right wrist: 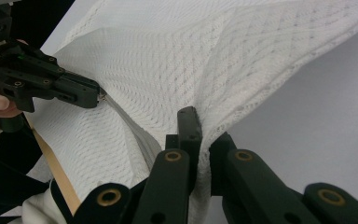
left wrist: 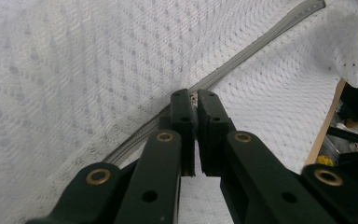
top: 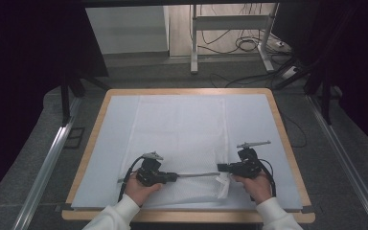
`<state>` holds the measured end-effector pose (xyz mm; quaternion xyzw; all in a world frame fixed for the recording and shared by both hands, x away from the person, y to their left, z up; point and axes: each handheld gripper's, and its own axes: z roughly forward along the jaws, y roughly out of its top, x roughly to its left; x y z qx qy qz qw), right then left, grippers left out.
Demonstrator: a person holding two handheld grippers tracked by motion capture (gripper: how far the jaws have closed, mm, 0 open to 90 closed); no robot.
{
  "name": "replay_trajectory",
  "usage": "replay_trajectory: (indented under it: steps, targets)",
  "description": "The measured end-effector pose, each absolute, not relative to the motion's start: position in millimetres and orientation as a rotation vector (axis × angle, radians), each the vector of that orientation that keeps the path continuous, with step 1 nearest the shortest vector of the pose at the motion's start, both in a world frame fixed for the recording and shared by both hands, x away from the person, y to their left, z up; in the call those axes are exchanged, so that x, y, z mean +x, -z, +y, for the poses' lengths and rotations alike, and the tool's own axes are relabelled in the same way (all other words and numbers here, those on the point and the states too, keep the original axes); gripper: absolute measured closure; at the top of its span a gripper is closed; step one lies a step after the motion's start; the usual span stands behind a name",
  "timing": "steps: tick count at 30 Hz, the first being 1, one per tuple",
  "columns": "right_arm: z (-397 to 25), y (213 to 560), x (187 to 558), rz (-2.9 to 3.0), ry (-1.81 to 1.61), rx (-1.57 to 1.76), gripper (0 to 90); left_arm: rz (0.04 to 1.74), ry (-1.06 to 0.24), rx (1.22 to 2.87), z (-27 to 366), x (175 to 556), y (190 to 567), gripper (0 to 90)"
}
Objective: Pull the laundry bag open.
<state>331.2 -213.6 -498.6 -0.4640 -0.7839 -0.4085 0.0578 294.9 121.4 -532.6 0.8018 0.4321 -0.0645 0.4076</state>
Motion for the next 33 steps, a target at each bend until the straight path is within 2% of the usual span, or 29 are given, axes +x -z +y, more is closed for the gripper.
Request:
replay_trajectory:
  steps: [33]
  targets:
    - [-217, 499, 332, -2.380, 1.229, -1.416, 88.1, 1.146, 0.095, 2.010, 160, 285, 532, 87.4]
